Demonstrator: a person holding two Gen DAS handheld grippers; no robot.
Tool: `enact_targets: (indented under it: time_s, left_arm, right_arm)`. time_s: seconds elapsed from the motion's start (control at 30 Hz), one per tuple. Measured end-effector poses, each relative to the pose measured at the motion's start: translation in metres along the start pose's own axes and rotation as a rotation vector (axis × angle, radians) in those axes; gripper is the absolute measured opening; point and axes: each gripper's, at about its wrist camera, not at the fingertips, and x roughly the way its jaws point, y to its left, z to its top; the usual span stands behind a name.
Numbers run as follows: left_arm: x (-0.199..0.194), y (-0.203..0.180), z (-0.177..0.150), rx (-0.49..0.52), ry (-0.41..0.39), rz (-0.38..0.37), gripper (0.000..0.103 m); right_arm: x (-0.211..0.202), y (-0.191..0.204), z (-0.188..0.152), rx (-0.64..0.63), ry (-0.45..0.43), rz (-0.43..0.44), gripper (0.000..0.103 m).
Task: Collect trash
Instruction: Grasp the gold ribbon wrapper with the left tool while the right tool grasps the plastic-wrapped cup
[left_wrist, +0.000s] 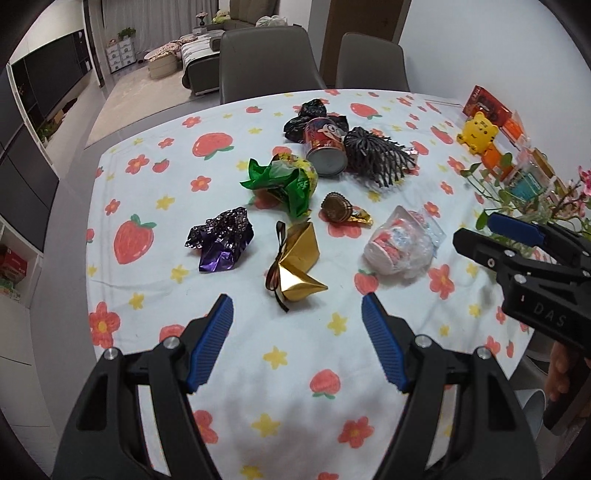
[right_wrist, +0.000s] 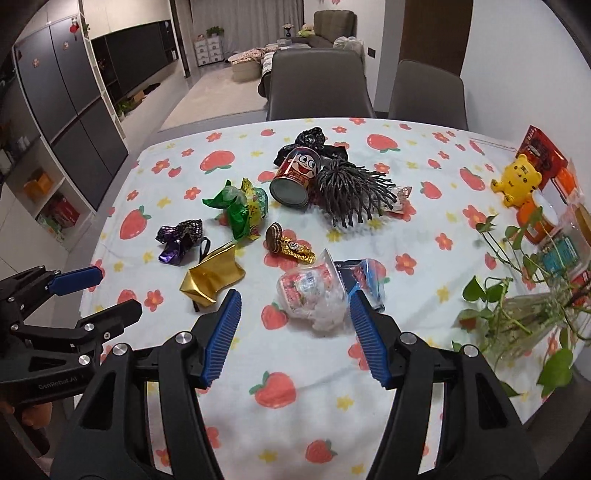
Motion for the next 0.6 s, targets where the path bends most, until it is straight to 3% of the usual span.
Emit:
enact_targets:
  time_s: [0.23,0.4,0.6]
  left_arm:
    - [0.065,0.007,0.013,-0.035,0.071,0.043,0.072]
    - [0.098,0.004,0.012,-0.036,0.113,0.045,0.072]
    - [0.120,-0.001,0.007,-0.044,0.150,0.014,0.043]
  right_arm:
    - [0.081,-0.012,0.001,-0.054,0.097,0.028,0.062]
    - [0.111,-0.013,-0.009,-0.072,0.139,0.041,0.066]
    - [0.118,-0.009,-0.012,-0.103,0.131,0.045,0.065]
